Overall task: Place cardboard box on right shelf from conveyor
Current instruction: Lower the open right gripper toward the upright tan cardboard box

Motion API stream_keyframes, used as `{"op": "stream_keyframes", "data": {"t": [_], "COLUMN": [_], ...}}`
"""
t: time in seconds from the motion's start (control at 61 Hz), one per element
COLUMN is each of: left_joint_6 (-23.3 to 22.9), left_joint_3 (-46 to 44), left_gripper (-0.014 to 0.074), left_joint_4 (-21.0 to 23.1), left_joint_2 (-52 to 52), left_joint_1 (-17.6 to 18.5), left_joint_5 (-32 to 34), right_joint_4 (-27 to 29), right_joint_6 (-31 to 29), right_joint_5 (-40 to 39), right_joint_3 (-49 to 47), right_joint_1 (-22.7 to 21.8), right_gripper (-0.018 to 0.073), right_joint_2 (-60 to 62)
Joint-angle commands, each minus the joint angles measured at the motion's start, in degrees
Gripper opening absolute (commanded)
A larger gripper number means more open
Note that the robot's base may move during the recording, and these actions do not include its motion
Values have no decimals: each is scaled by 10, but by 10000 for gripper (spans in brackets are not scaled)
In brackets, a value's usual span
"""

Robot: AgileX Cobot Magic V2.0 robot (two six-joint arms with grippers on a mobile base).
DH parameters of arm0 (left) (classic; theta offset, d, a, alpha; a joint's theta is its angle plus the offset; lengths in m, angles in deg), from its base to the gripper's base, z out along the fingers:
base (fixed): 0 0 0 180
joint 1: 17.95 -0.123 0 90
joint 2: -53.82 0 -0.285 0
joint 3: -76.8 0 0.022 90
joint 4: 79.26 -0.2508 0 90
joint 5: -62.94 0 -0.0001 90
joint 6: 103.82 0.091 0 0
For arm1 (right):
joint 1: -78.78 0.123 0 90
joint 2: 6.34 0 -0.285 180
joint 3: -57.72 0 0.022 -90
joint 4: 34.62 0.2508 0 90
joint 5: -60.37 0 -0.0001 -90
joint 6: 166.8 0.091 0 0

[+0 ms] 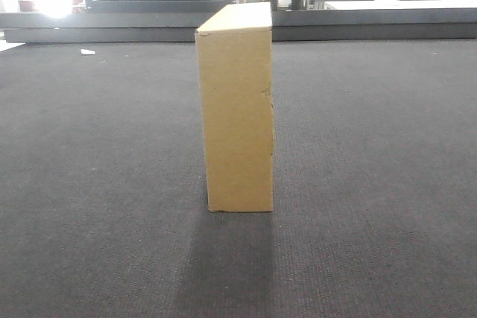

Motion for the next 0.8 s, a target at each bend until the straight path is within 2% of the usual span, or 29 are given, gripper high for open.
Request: {"op": "stream_keyframes", "data": {"t": [0.0, 0.787], "left_joint_6": [0, 0], "left_joint_3": [5, 5], "left_gripper": [-115, -116], "left_joint_4": [3, 3], "left_joint_2": [-9, -9], "left_joint_1": [2, 2], "left_joint_5": [50, 50], "right_joint_4": [1, 1], "right_joint_6": [-3, -3], "right_joint_5": [-53, -65], "right_joint_3": [-3, -3], "right_joint_1": [-2, -2], "right_gripper": [67, 67], "right_joint_2": [12, 12]}}
